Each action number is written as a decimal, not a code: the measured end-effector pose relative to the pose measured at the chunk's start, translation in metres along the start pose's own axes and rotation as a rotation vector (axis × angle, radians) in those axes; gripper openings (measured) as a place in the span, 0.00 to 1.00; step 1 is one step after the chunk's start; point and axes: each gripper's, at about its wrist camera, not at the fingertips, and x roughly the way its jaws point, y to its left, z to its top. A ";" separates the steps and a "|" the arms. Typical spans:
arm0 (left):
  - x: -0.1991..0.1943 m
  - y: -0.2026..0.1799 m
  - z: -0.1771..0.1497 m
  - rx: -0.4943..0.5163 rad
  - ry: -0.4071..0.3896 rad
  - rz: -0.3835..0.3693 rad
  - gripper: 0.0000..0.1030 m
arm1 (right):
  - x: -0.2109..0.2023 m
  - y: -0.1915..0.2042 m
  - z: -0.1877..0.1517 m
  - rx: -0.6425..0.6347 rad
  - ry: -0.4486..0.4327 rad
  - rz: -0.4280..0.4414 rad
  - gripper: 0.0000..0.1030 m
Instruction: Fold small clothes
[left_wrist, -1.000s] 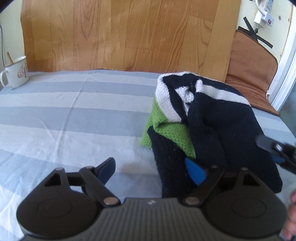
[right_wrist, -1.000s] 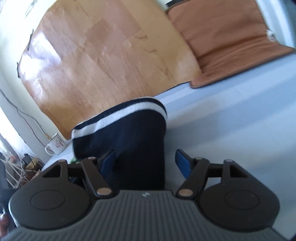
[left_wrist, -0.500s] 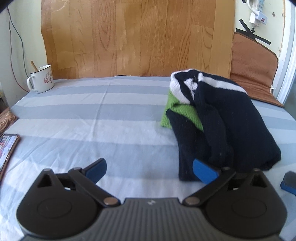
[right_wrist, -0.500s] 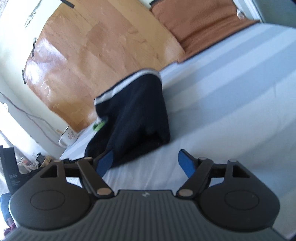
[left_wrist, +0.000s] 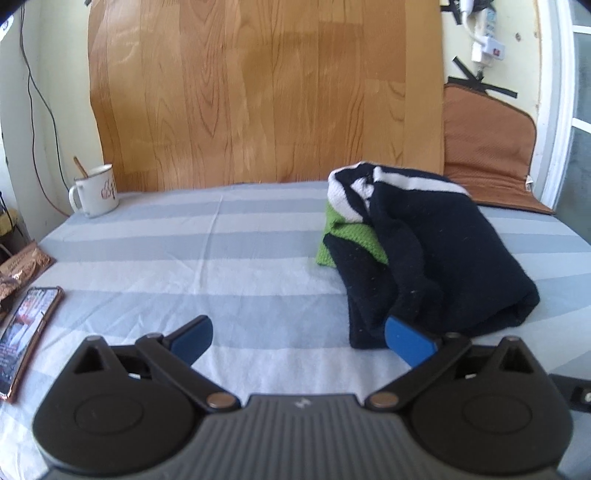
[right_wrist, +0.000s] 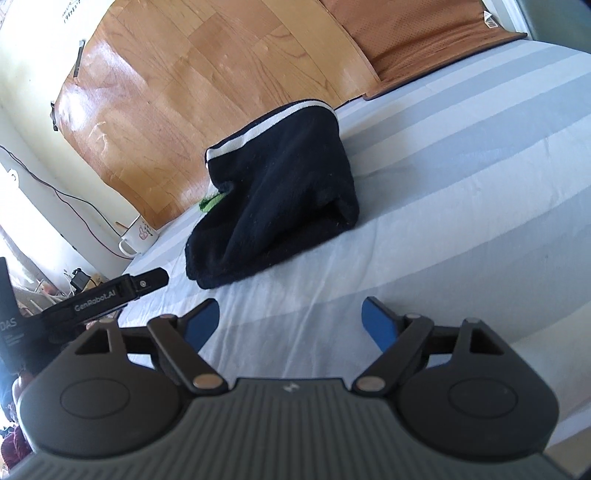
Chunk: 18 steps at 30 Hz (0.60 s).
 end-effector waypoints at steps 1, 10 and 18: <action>-0.002 -0.001 -0.001 0.005 -0.001 0.001 1.00 | 0.000 0.001 -0.001 -0.001 0.001 -0.001 0.84; -0.004 -0.007 -0.006 0.014 0.040 0.009 1.00 | -0.001 0.004 -0.004 -0.007 0.005 0.002 0.84; -0.005 -0.015 -0.009 0.059 0.024 0.067 1.00 | -0.002 0.003 -0.005 0.000 0.003 0.005 0.84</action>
